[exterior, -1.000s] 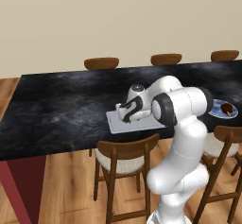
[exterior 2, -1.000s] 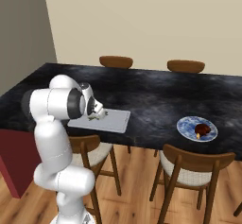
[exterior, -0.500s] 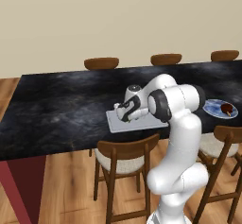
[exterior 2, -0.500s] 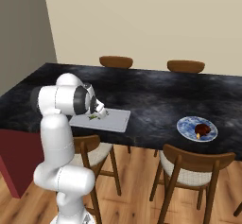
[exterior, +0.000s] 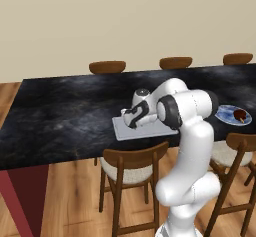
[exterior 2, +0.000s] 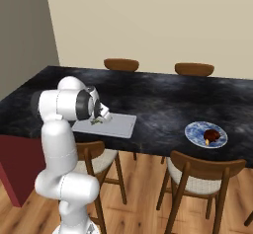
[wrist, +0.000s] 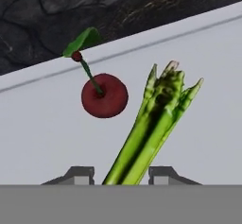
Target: Create a steak meal by picking up the steak and asparagus from the tray and placing them on the plate. Leave the cherry on the tray.
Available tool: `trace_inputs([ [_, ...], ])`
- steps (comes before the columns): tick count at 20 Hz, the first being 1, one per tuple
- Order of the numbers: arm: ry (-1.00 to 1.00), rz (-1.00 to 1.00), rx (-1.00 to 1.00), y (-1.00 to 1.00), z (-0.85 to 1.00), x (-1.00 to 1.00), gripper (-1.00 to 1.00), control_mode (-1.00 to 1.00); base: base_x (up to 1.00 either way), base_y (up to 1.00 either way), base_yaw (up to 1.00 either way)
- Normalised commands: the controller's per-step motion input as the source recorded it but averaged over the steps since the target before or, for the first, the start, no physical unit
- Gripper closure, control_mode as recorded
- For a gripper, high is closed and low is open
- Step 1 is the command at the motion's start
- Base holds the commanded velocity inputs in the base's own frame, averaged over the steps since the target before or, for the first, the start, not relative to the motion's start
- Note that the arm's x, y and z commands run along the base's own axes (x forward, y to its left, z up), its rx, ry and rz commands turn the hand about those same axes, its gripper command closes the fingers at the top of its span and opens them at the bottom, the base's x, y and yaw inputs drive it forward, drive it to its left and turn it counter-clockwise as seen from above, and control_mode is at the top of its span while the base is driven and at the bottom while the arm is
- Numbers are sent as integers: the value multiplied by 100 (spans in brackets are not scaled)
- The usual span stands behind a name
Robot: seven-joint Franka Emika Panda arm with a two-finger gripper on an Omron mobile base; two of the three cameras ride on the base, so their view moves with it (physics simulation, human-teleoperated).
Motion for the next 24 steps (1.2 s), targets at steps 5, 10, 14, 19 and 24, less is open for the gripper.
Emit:
trace_inputs([
  [5, -5, 0, 5, -41, 51, -70, 100, -100, 0, 0, 0],
  [10, -5, 3, 0, -91, 55, -37, 100, -100, 0, 0, 0],
  [14, -1, 12, -5, -100, 42, -20, 100, -100, 0, 0, 0],
  [19, 0, 13, -15, -100, 42, -7, 100, -100, 0, 0, 0],
  [24, 3, 14, -22, -100, 17, 0, 100, -100, 0, 0, 0],
])
